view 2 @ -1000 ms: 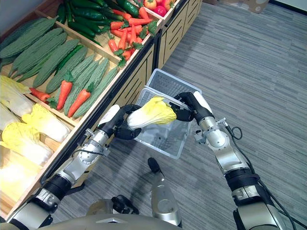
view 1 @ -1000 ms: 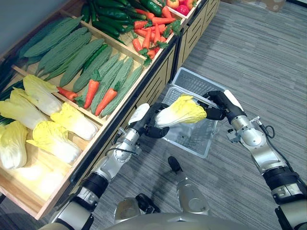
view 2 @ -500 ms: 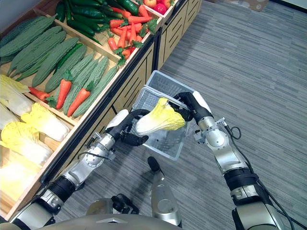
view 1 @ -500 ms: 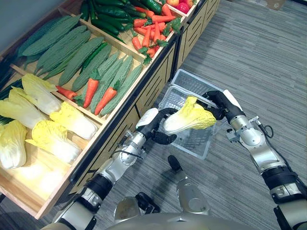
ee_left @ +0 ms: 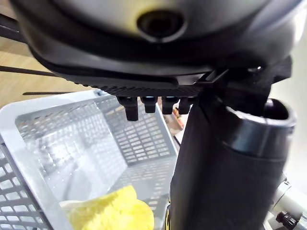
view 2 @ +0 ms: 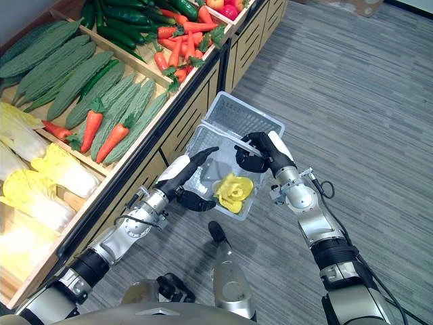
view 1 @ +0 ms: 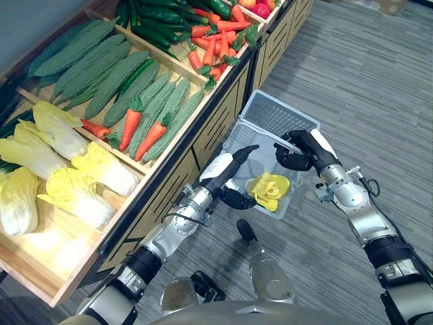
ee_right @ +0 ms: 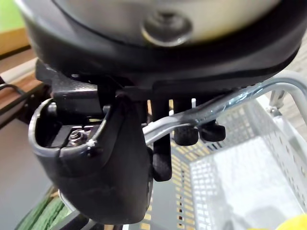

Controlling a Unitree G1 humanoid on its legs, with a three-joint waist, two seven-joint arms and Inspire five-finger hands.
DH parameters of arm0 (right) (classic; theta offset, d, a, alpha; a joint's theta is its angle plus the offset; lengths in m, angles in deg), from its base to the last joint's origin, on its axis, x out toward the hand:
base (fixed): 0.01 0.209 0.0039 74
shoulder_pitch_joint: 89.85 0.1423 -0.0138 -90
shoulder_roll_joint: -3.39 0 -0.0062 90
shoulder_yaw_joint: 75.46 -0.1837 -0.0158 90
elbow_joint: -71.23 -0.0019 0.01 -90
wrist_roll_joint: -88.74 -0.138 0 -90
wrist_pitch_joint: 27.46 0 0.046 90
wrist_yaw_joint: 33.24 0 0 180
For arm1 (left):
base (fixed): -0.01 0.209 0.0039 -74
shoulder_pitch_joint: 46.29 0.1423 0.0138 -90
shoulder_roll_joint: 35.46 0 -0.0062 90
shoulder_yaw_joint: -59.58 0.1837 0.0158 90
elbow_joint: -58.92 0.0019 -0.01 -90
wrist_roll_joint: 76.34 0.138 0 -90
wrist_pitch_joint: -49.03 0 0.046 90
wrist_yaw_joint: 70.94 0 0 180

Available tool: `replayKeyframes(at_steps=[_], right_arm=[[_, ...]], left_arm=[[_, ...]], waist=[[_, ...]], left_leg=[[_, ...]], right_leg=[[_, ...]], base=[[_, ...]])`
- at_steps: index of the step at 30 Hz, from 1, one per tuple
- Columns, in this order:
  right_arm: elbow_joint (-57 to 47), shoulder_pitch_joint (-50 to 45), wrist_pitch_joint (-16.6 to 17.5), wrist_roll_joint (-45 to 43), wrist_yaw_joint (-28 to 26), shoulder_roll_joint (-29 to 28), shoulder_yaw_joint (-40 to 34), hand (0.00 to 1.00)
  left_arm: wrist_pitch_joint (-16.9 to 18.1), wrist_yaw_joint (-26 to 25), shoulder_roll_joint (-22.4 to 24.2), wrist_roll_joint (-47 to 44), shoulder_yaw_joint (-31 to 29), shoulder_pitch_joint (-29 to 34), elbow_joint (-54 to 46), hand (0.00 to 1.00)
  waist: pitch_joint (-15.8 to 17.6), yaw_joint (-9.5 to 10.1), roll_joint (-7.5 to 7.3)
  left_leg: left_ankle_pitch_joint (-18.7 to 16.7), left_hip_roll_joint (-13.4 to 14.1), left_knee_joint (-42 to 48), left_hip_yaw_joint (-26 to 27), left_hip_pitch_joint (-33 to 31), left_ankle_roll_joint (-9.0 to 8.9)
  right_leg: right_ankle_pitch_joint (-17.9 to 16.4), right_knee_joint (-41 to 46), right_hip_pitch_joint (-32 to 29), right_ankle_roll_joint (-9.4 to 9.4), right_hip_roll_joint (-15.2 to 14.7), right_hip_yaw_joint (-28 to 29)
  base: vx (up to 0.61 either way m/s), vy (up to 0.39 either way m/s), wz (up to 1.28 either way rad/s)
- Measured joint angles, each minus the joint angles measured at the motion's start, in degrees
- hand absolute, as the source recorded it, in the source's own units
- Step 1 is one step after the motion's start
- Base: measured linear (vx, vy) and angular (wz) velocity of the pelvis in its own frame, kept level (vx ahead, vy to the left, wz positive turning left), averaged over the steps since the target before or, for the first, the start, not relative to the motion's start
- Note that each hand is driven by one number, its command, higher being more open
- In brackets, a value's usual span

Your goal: Pick vegetable in the basket

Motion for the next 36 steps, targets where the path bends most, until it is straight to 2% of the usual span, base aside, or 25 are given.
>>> replayKeyframes(at_steps=[6,12,19,23,26,28,31,33,34,36], right_arm=[[0.1,0.0,0.0,2.1,0.2,-0.9,-2.3,0.00],[2.3,-0.1,-0.8,2.2,1.6,-2.4,-5.5,0.00],[2.4,-0.9,-1.5,6.5,3.5,-2.9,-11.2,0.00],[2.8,-3.1,-1.8,6.7,5.3,-2.9,-15.3,0.00],[4.3,-5.1,-1.9,6.7,6.9,-4.3,-20.5,0.00],[6.7,-6.5,-1.9,6.6,8.1,-5.7,-24.1,0.00],[9.2,-9.8,-2.0,6.5,9.8,-8.0,-28.8,0.00],[11.3,-12.2,-2.4,6.5,11.0,-10.1,-31.1,0.00],[13.7,-14.1,-2.8,6.5,11.3,-11.7,-32.5,0.00],[16.2,-16.1,-3.2,6.5,11.5,-13.5,-34.2,0.00]], left_arm=[[0.0,1.3,-1.0,-0.5,0.3,0.8,-3.0,1.00],[0.3,4.9,-5.6,-7.2,6.3,1.2,-13.6,1.00],[2.6,8.0,-12.7,-17.4,10.7,3.2,-27.8,1.00],[2.7,8.4,-14.8,-20.7,10.5,3.7,-33.0,1.00],[2.8,7.8,-14.7,-20.6,9.4,6.5,-36.1,1.00],[2.8,6.7,-13.6,-20.4,5.5,10.6,-37.6,1.00],[2.8,4.1,-11.0,-20.3,-1.4,14.4,-37.6,1.00],[2.8,1.4,-8.5,-20.1,-6.9,17.5,-37.6,1.00],[2.8,-0.6,-6.1,-19.8,-11.4,19.8,-37.6,1.00],[2.6,-3.1,-3.2,-18.4,-16.2,21.6,-37.6,1.00]], waist=[[0.0,0.21,-0.01],[0.0,0.75,-0.01],[-0.1,2.89,0.17],[-0.4,4.00,0.50],[-1.6,4.96,1.52],[-2.5,5.46,2.11],[-3.1,6.49,1.84],[-3.6,6.71,1.31],[-4.6,7.15,0.45],[-5.0,7.87,-0.46]], left_leg=[[0.0,0.0,0.1,-0.8,0.0,0.06],[-0.2,0.6,1.1,-1.9,0.0,0.44],[-0.6,2.0,3.0,-2.7,-0.2,0.51],[-0.5,2.1,3.1,-4.9,-0.4,0.61],[-0.2,1.9,3.1,-6.9,-1.3,0.72],[0.5,1.7,2.8,-8.8,-2.1,0.79],[2.1,0.3,0.6,-11.7,-2.2,0.83],[3.0,-0.7,-1.1,-14.2,-2.3,0.70],[4.1,-1.4,-2.5,-16.2,-3.0,0.79],[5.8,-2.4,-4.4,-18.5,-3.2,0.72]], right_leg=[[0.0,0.0,0.6,0.00,-0.1,-0.6],[0.0,0.0,1.6,0.00,-0.4,-1.8],[0.0,0.9,2.3,-0.03,0.1,-3.1],[-0.3,1.0,3.4,-0.46,-0.2,-5.3],[-0.6,1.0,3.9,-0.79,-0.7,-7.4],[-0.8,1.0,4.2,-1.08,-1.0,-9.5],[-1.1,0.9,5.2,-1.56,-2.0,-12.3],[-1.9,0.9,6.2,-2.25,-2.7,-14.9],[-2.3,0.9,6.4,-2.72,-3.2,-16.9],[-2.7,0.8,6.9,-3.22,-3.7,-19.3]], base=[[0.02,0.024,0.08],[0.00,0.028,0.09],[-0.01,0.012,0.05],[-0.01,0.007,0.28],[0.01,0.004,0.33],[0.03,-0.006,0.47],[0.01,-0.027,0.51],[0.00,-0.052,0.76],[0.01,-0.068,0.62],[0.02,-0.077,0.72]])
